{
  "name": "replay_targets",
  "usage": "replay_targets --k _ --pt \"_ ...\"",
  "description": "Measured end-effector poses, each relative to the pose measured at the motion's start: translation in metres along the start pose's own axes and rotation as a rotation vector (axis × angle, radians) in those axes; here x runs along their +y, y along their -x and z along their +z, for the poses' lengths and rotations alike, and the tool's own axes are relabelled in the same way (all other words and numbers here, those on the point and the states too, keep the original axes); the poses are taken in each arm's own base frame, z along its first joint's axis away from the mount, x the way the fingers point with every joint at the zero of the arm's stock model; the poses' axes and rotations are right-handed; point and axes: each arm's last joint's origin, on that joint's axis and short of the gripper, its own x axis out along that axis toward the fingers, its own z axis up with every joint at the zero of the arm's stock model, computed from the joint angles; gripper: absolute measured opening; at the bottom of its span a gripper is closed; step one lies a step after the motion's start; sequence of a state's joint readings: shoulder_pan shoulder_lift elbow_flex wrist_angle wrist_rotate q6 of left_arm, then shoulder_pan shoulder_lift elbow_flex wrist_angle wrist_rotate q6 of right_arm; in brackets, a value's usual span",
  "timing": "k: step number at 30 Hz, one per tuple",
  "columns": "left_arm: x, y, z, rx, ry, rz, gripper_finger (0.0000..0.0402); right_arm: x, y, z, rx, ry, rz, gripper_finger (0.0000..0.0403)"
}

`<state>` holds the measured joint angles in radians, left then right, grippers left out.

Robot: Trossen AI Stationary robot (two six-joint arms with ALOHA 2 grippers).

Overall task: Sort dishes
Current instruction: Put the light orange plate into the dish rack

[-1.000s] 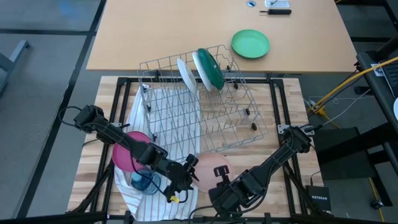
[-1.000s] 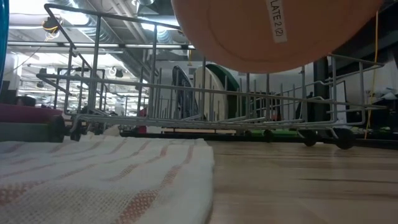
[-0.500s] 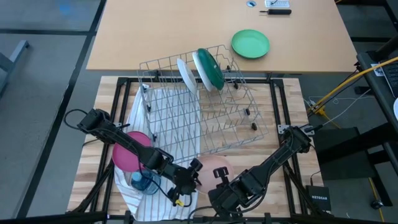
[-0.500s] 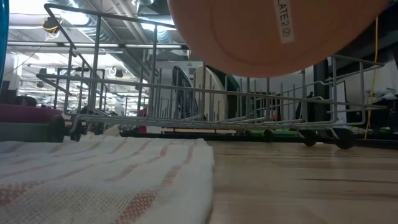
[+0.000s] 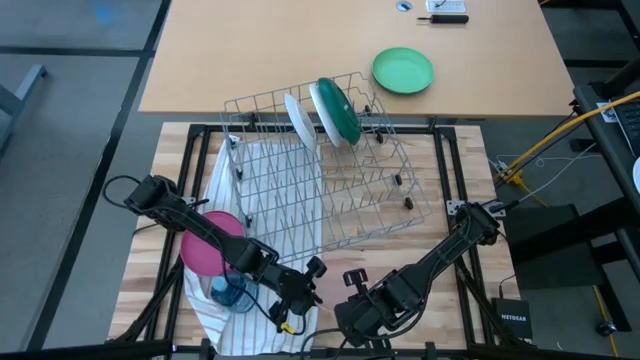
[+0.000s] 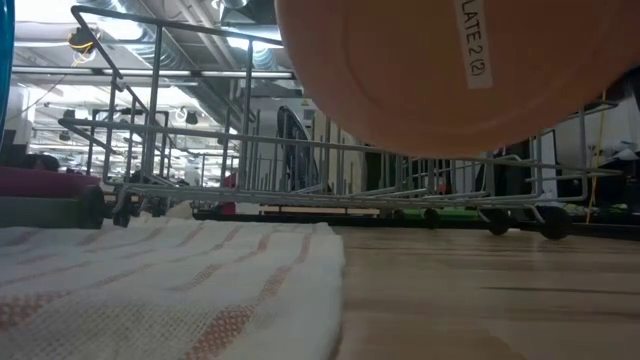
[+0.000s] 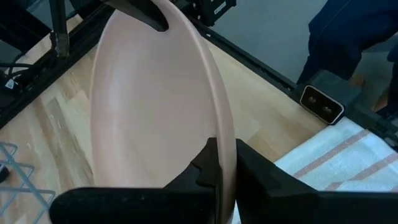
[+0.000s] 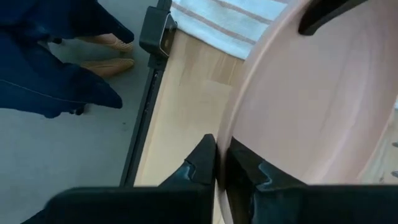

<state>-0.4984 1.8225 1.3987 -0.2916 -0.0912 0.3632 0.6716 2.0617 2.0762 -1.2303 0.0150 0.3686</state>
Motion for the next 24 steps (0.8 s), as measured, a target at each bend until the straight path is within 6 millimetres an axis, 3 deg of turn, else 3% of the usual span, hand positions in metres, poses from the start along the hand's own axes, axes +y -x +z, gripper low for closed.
replay_targets --k 15,19,24 --pt "0.000 0.000 -0.001 0.002 0.044 -0.011 0.0006 -0.002 0.001 -0.001 0.032 -0.106 0.037 0.0122" --pt "0.001 -0.001 -0.001 0.001 0.071 -0.010 0.0010 -0.004 0.014 -0.011 0.097 -0.128 0.038 0.0131" --pt "0.002 -0.001 0.002 -0.033 0.098 0.002 0.0005 -0.008 0.045 -0.031 0.111 -0.139 -0.107 0.0130"
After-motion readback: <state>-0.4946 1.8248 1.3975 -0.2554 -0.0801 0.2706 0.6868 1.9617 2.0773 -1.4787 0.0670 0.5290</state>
